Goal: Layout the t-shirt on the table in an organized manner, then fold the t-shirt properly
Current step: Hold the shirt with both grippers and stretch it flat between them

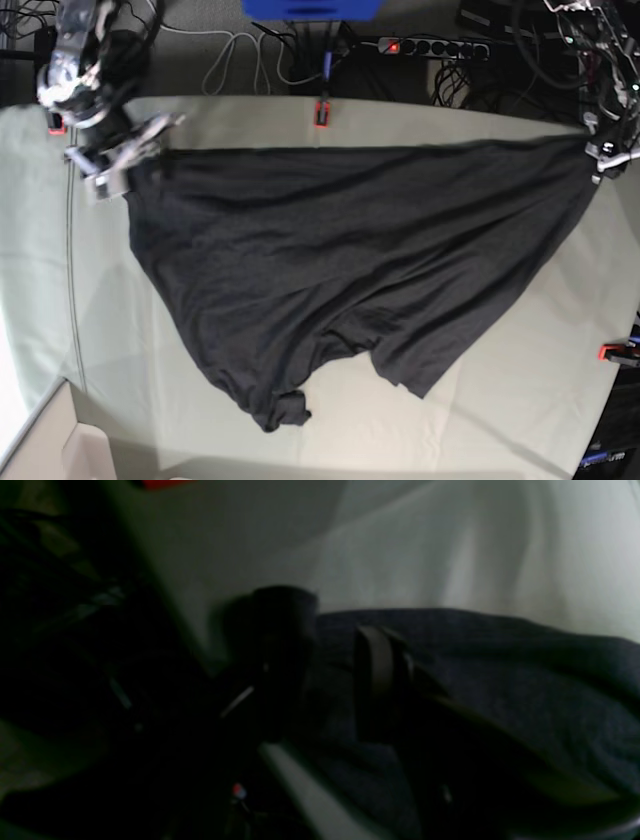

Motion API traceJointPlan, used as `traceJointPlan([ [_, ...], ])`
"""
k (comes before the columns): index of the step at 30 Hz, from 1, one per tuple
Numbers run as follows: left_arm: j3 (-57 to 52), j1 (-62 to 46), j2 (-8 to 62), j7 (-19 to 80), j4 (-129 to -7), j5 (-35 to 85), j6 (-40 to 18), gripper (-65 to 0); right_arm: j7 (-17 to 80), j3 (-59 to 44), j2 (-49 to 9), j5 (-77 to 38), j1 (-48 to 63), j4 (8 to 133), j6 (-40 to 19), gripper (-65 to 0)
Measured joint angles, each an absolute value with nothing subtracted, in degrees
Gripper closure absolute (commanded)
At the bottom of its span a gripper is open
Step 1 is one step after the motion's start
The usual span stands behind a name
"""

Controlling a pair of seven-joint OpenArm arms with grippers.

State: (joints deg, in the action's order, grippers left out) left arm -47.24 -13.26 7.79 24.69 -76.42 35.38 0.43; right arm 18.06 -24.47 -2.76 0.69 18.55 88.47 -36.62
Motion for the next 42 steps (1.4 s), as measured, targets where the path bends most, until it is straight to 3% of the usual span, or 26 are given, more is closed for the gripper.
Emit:
traceJointPlan([
  [5, -47.16, -12.67, 7.77, 24.67, -76.44, 35.38, 0.38, -21.8, 17.96, -26.09, -2.92, 0.69, 16.43, 83.44, -39.35, -37.0],
  [18, -47.13, -11.86, 7.92, 24.71, -76.42, 35.05, 0.4, -21.8, 17.69, -28.64, -3.14, 0.62, 12.14, 76.53, -39.62, -36.5],
  [25, -47.16, -11.86, 7.9, 24.67, -76.42, 35.05, 0.43, -21.8, 18.28, -37.08, -3.36, 1.04, 10.52, 76.47, -39.64, -36.6],
  [42, -46.85, -9.91, 7.86, 24.69, -76.38, 35.05, 0.43, -21.8, 17.82, -32.16, -1.08, 0.99, 11.38, 76.4, -39.38, -36.4],
])
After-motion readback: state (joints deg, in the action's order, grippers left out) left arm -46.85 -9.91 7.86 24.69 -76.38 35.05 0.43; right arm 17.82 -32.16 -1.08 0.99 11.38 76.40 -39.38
